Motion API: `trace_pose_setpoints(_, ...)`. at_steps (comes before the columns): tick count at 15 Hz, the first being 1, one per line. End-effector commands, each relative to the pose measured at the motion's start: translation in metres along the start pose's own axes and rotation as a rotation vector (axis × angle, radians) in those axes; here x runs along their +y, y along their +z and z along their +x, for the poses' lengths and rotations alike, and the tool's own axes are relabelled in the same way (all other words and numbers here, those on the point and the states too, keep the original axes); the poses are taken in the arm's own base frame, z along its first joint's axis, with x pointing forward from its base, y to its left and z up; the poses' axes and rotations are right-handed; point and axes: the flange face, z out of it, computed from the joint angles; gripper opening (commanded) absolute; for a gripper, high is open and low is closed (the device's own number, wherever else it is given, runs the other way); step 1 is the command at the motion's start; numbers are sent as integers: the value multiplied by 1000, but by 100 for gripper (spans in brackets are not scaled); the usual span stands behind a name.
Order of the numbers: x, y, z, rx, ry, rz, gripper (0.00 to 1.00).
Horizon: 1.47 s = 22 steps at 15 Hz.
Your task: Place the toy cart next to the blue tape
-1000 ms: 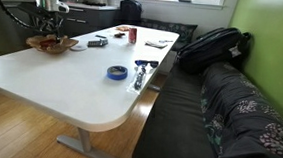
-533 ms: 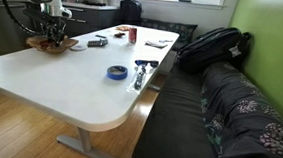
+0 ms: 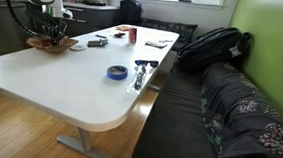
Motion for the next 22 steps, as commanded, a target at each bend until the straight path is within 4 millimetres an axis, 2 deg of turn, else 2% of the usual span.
trace_pose_setpoints(1, -11, -15, -2, 27, -41, 25, 1)
trace_pose_setpoints(3, -15, -42, -5, 150, -41, 45, 1)
trace_pose_setpoints(5, -6, -72, -8, 273, 40, 48, 1)
trace_pose_setpoints(7, 21, -101, -16, 372, 133, 35, 1)
trace_pose_setpoints(10, 82, -130, -39, 476, 289, -6, 1)
trace_pose_setpoints(12, 123, -142, -57, 529, 399, -43, 1)
trace_pose_setpoints(14, 148, -149, -71, 576, 506, -75, 1)
trace_pose_setpoints(15, 142, -141, -50, 547, 420, -55, 1)
trace_pose_setpoints(17, 151, -143, -54, 553, 432, -67, 5)
trace_pose_setpoints(19, 145, -143, -51, 555, 422, -61, 1)
trace_pose_setpoints(21, 187, -150, -51, 579, 571, -118, 1)
trace_pose_setpoints(22, 216, -152, -52, 574, 612, -147, 1)
